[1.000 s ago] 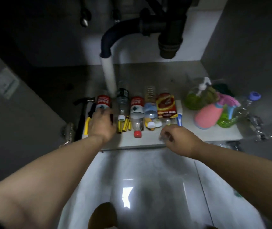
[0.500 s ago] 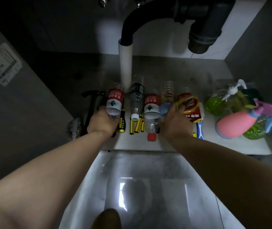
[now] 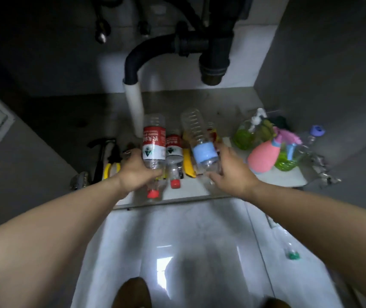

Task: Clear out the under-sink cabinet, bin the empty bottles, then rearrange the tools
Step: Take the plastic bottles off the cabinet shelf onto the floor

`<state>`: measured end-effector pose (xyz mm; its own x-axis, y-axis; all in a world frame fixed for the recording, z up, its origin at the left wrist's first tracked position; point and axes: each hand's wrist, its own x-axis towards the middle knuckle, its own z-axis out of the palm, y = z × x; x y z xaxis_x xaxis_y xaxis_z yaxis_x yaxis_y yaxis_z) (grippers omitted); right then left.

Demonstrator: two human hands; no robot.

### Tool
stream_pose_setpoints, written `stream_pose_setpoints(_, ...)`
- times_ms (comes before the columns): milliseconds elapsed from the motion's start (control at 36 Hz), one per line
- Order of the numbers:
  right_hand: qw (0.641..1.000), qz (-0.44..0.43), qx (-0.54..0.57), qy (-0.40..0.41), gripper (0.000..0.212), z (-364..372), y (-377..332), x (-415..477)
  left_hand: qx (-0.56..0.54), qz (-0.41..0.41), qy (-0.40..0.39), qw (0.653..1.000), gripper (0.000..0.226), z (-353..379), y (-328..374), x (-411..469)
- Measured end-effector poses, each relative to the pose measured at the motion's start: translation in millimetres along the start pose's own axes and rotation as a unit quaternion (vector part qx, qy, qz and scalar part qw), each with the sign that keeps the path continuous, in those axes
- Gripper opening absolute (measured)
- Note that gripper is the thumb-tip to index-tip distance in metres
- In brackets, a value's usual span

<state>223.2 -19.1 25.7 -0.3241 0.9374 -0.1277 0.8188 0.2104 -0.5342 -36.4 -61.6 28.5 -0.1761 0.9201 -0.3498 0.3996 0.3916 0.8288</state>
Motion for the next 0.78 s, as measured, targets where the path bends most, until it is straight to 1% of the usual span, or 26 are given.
stream_pose_setpoints(83,0.999,-0.016,-0.016,-0.042,0.080,-28.2,34.7,-45.2,0.001,-0.008,-0.133,0.991,0.045,19.5,30.5,-20.3)
stream_pose_setpoints(167,0.996,0.007,-0.009,-0.087,0.085,-42.4,74.6,-95.5,0.017,-0.041,-0.222,0.974,0.045,54.0,44.3,-40.1)
stream_pose_setpoints(278,0.987,0.069,0.006,-0.142,0.088,-39.2,125.1,-155.8,0.030,-0.086,-0.292,0.952,0.052,109.2,41.3,-67.0)
stream_pose_setpoints(333,0.980,0.096,0.002,-0.172,0.089,-29.9,146.0,-178.3,0.024,-0.111,-0.319,0.941,0.051,136.4,32.2,-80.2)
stream_pose_setpoints(389,0.974,0.124,0.017,-0.189,0.092,-17.7,163.5,-193.7,0.008,-0.150,-0.321,0.935,0.050,162.7,20.5,-92.4)
stream_pose_setpoints(472,0.971,0.149,0.011,-0.187,0.094,1.3,182.4,-203.1,-0.010,-0.196,-0.309,0.931,0.048,198.2,3.7,-105.5)
stream_pose_setpoints(556,0.972,0.157,0.016,-0.171,0.094,21.6,195.8,-201.8,-0.029,-0.226,-0.274,0.934,0.055,226.8,-12.9,-106.8)
stream_pose_setpoints(639,0.977,0.140,0.005,-0.159,0.089,41.6,205.3,-196.1,-0.046,-0.230,-0.237,0.943,0.060,250.2,-29.4,-98.6)
stream_pose_setpoints(694,0.979,0.134,-0.019,-0.150,0.085,54.9,210.0,-190.7,-0.037,-0.224,-0.217,0.949,0.062,263.0,-39.2,-91.4)
stream_pose_setpoints(778,0.979,0.153,-0.041,-0.132,0.078,72.4,215.9,-180.6,-0.016,-0.203,-0.196,0.959,0.061,281.8,-52.7,-79.0)
